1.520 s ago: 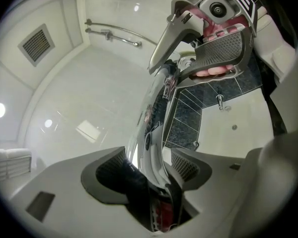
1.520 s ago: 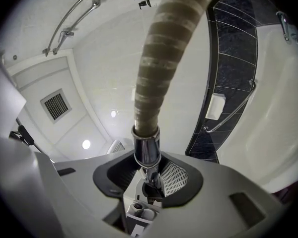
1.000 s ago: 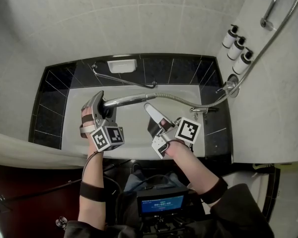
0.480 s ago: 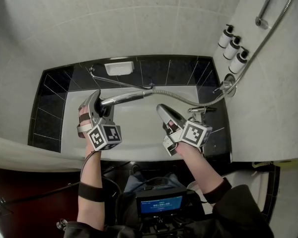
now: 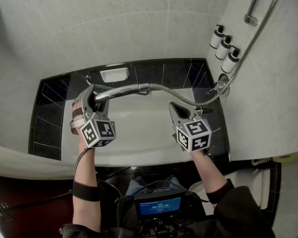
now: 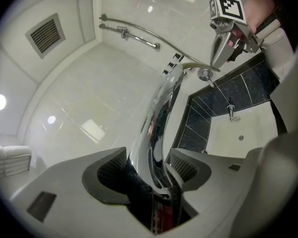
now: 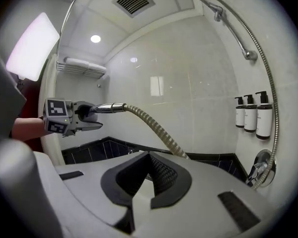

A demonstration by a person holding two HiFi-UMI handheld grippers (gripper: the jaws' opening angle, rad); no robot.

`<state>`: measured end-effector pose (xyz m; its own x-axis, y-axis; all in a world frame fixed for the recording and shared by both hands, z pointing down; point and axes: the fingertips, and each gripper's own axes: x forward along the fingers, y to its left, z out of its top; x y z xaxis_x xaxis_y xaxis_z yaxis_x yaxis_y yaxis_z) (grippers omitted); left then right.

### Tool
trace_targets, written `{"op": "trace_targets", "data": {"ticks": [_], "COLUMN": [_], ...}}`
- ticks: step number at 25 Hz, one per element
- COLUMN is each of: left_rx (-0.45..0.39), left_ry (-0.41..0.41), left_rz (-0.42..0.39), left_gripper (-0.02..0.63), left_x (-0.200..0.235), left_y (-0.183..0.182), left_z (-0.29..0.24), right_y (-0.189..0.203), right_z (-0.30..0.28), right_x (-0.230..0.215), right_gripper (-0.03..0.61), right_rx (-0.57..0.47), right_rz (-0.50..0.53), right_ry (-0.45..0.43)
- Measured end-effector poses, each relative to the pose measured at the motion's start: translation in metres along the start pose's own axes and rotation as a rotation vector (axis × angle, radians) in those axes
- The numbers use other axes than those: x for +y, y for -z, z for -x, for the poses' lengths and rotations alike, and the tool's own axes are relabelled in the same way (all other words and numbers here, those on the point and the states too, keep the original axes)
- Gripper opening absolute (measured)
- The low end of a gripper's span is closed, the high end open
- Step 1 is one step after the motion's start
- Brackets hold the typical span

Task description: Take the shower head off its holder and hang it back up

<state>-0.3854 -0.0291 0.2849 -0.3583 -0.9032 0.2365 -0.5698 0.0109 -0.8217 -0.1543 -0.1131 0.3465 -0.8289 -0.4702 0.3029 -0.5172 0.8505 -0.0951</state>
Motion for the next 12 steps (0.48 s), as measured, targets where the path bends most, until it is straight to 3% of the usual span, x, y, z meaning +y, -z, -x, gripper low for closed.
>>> {"op": "trace_targets", "data": {"ticks": [12], "left_rx": [-0.089], "left_ry": [-0.036], "left_rz": [-0.089], "left_gripper": [0.278], "left_x": [0.08], "left_y": [-0.088], "left_z": [-0.028], "right_y": [-0.079], "right_z": [0.024], "right_x": [-0.047], "right_gripper": [0.017], "right_rx": [-0.099], "right_rz": [0.08], "right_ry": [0.079]}}
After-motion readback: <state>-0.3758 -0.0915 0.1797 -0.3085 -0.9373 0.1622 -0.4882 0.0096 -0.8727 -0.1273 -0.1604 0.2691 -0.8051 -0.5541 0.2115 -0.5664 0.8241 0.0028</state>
